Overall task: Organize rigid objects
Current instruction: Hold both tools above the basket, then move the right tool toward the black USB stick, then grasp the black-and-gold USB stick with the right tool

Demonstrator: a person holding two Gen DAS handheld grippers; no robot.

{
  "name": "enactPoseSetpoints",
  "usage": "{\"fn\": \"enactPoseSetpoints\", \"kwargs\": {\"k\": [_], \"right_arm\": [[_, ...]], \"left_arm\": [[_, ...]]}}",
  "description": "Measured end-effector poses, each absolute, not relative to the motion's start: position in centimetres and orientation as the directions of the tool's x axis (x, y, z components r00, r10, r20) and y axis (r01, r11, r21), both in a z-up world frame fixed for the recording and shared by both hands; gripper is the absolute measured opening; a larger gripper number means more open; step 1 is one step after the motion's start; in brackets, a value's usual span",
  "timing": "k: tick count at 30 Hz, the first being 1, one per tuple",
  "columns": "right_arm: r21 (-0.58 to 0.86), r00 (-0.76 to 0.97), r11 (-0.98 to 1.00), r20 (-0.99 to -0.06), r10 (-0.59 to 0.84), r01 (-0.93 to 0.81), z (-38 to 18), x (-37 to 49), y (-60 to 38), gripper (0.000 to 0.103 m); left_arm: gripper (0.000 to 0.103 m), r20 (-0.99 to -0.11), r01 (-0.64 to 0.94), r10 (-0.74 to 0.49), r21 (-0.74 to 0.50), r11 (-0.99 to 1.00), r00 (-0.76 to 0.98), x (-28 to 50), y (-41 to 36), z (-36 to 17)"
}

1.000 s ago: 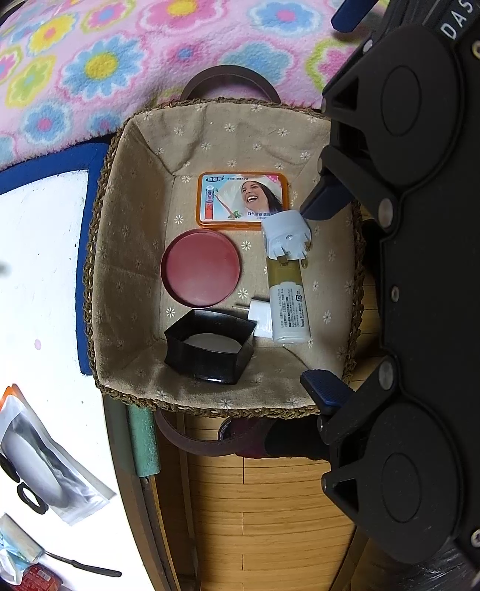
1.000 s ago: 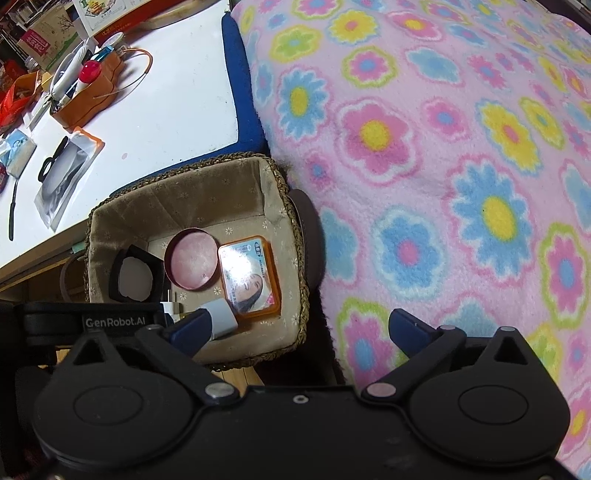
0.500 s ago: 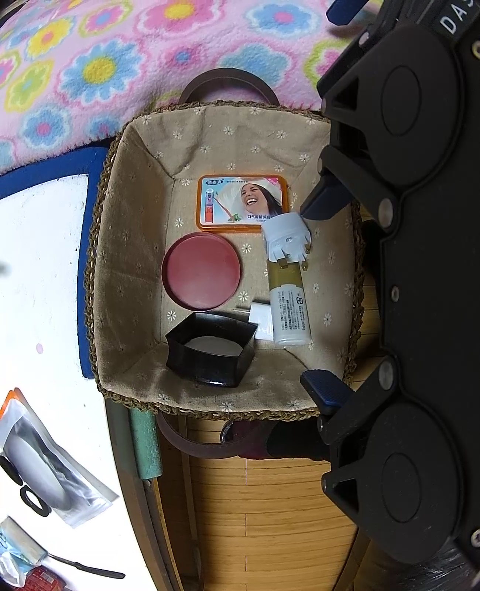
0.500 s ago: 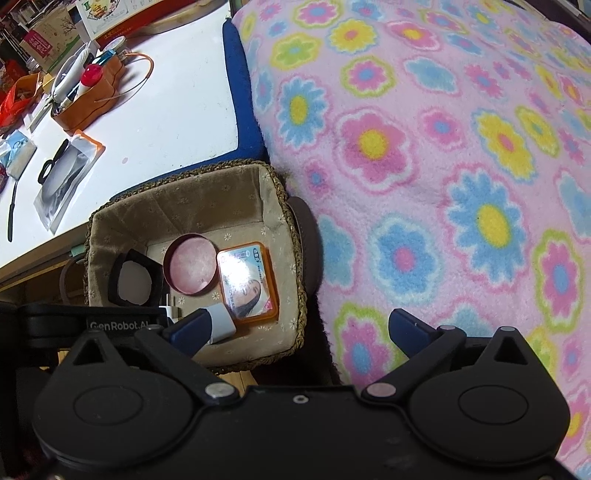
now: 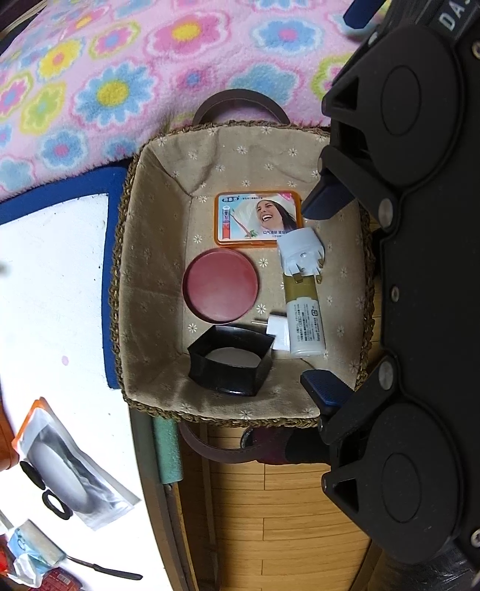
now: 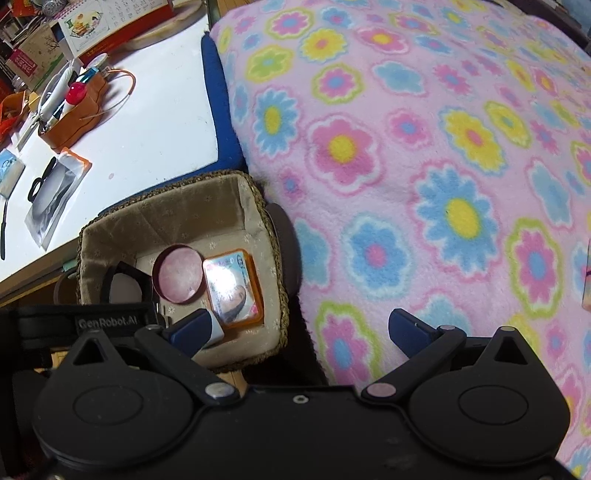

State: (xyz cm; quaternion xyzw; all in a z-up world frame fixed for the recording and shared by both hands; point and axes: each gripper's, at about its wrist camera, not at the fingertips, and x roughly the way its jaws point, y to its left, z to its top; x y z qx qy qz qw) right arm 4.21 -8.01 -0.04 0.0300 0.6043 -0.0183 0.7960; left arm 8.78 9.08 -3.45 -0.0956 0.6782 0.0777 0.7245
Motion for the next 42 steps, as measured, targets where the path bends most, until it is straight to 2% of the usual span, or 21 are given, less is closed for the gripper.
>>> {"fn": "enactPoseSetpoints", "kwargs": {"k": [4,8,13,18,25,30,36,42], "right_arm": [[0.041,0.233,0.994,-0.972,0.017,0.097,0.7,3.2,-9.6,0.103],[0.030,0.210,0.994,-0.978,0.007,0.108,1.9,1.2,-12.3,0.102],[-0.029,0.233,0.980,-0.970,-0.075,0.196,3.5,-1.7,-18.0,0.101],[-0.056,0.220,0.926,-0.964,-0.147,0.372,4.2,-4.2,-26.1,0.101],[0.005,0.214,0.778,-0.962,-0.167,0.628,4.4,-7.3,-35.5,0.097],[0.018,0.222,0.730,-0.958,-0.184,0.684,4.2,-7.2,-37.4,0.089],[0.045,0.231,0.704,-0.958,-0.171,0.709,3.3,-5.4,-37.3,0.084],[0.066,0.249,0.675,-0.952,-0.178,0.735,2.7,-3.2,-37.5,0.084]], "left_arm": [[0.085,-0.997,-0.209,-0.035,-0.048,0.977,0.066,8.5,8.4,-3.3],[0.085,-0.996,-0.177,-0.003,-0.018,0.984,0.087,8.1,7.4,-2.7],[0.085,-0.994,-0.088,-0.003,-0.012,0.996,0.109,7.8,5.8,-2.2],[0.086,-0.994,0.014,0.017,0.018,1.000,0.104,7.4,3.5,-2.4],[0.086,-0.995,0.088,0.037,0.046,0.995,0.097,7.2,1.1,-2.5],[0.087,-0.995,0.098,0.035,0.044,0.994,0.090,7.1,0.8,-2.7],[0.087,-0.996,0.083,0.028,0.034,0.996,0.083,7.2,1.2,-2.8],[0.087,-0.996,0.098,0.024,0.033,0.995,0.084,7.2,1.0,-2.9]]}}
